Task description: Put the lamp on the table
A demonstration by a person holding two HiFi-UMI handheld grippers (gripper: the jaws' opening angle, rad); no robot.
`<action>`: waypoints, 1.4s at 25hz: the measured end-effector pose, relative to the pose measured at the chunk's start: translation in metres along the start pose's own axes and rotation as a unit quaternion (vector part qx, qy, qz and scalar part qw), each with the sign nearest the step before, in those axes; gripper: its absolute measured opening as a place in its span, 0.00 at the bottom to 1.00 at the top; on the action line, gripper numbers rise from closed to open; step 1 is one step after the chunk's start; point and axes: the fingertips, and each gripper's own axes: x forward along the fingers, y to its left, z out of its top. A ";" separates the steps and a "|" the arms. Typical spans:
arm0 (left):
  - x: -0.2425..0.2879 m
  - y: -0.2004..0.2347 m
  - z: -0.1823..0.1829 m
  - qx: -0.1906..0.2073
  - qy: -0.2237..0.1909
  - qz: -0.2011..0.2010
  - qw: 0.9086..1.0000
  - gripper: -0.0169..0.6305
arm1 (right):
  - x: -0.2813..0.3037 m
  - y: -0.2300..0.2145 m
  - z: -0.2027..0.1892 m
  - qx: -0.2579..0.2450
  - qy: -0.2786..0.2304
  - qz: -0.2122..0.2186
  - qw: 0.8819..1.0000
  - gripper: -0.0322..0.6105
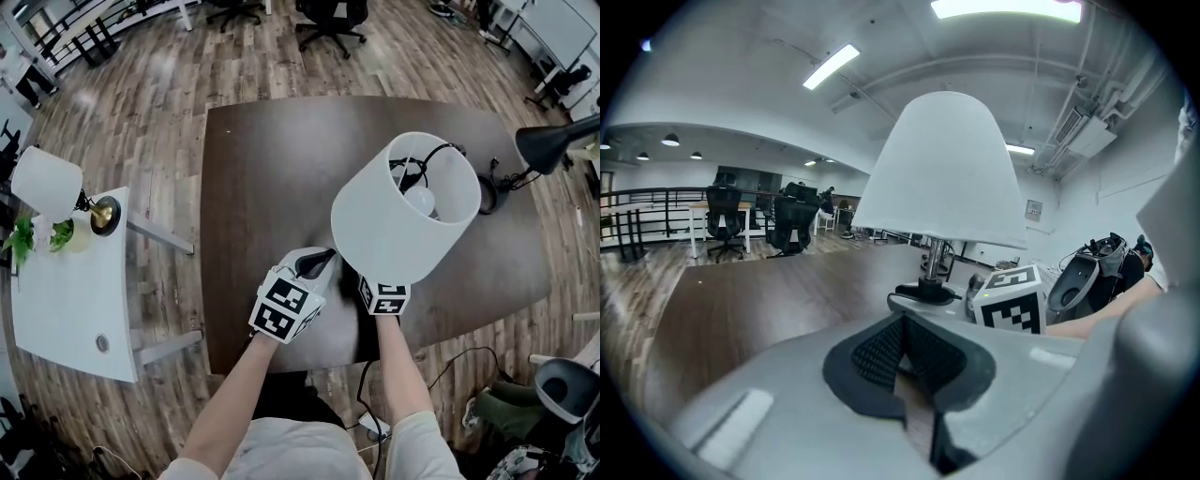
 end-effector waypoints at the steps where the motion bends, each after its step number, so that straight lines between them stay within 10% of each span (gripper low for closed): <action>1: -0.001 -0.001 -0.001 -0.001 -0.001 0.001 1.000 0.03 | 0.000 0.001 0.000 -0.003 -0.001 -0.001 1.000 0.25; 35: -0.042 -0.040 -0.007 0.013 -0.029 0.015 0.999 0.03 | -0.024 0.005 -0.010 -0.006 0.021 -0.056 0.998 0.32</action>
